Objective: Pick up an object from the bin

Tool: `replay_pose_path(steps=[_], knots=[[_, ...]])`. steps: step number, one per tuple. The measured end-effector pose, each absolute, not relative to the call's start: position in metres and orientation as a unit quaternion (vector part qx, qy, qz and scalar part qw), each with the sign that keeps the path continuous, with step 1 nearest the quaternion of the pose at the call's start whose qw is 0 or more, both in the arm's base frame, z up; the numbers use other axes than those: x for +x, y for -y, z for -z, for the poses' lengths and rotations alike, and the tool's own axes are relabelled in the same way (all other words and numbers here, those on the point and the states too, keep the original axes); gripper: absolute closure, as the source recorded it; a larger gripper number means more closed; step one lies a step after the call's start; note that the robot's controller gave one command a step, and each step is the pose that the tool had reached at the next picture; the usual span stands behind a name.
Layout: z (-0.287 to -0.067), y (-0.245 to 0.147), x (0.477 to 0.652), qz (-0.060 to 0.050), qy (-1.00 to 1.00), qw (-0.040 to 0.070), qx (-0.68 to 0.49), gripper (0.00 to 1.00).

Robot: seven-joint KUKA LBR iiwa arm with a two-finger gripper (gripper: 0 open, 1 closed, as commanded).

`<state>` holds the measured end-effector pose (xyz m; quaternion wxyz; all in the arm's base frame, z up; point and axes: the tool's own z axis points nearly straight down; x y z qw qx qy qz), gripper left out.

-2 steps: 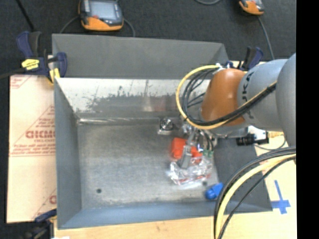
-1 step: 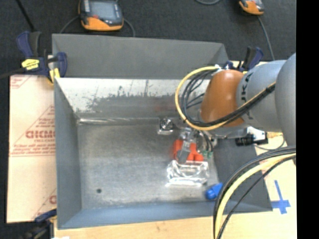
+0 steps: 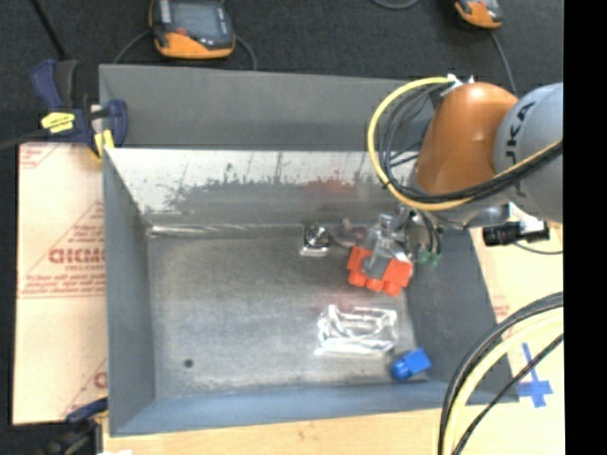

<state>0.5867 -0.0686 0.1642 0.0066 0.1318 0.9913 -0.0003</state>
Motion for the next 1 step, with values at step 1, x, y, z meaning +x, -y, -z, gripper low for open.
replay_pose_path(steps=[1], knots=[[-0.1984,0.0547,0.6039,0.001,-0.997,0.004,0.075,1.0]])
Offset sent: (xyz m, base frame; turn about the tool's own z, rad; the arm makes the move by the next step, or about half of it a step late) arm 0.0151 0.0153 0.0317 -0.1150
